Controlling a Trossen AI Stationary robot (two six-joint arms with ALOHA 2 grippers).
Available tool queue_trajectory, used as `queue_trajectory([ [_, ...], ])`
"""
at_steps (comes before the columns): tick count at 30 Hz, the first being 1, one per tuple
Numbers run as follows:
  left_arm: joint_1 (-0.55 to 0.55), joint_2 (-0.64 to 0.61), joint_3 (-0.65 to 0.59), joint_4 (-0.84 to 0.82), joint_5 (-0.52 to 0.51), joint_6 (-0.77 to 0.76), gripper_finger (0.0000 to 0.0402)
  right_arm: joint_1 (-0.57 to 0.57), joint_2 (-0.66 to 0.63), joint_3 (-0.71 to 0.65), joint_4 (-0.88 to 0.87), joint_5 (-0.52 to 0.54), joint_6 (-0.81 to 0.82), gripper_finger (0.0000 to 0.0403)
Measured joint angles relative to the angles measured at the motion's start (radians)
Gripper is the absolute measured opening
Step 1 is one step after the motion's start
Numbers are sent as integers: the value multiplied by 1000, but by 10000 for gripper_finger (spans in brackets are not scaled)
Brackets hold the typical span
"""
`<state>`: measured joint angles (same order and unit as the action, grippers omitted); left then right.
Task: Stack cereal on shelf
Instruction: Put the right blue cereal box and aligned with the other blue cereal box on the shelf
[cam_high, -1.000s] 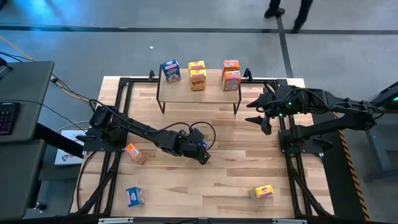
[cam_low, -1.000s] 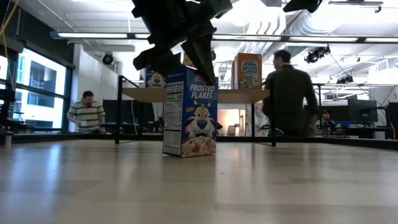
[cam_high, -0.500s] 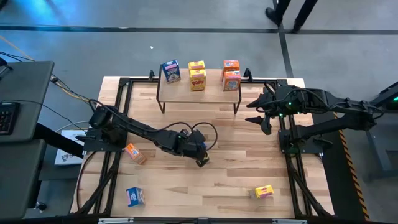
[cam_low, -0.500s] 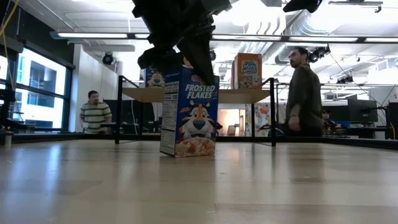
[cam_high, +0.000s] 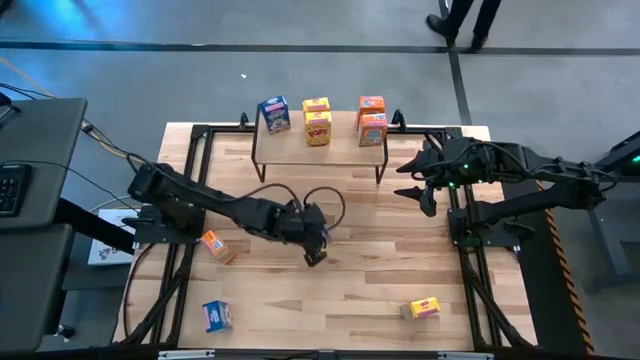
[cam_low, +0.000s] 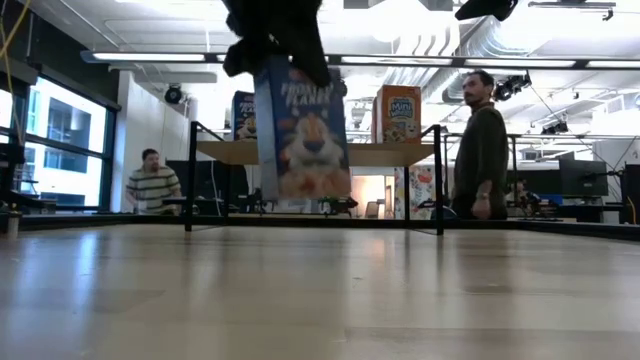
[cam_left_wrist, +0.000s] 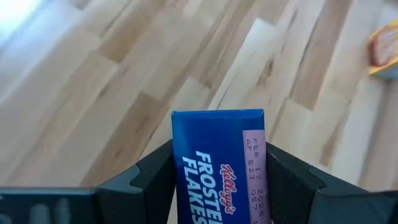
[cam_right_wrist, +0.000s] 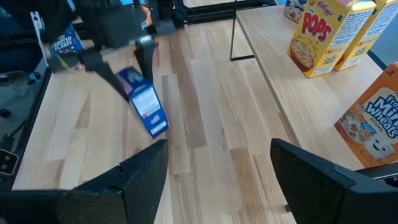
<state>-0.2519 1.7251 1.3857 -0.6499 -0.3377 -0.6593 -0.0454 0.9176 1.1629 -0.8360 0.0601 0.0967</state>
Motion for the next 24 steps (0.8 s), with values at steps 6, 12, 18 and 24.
queue_trajectory([
  [6, 30, -103, 0, -36, 7, 62, 194, 0, 0, 0, -2, 0, 0, 275],
  [12, 56, -190, 0, -56, 7, 107, 181, 0, 0, 0, -3, 0, 0, 275],
  [18, 67, -238, 0, -58, 6, 170, 163, 0, 0, 0, -2, 0, 0, 275],
  [24, 104, -301, 0, -77, 19, 284, 162, 0, 0, 0, -2, 0, 8, 275],
])
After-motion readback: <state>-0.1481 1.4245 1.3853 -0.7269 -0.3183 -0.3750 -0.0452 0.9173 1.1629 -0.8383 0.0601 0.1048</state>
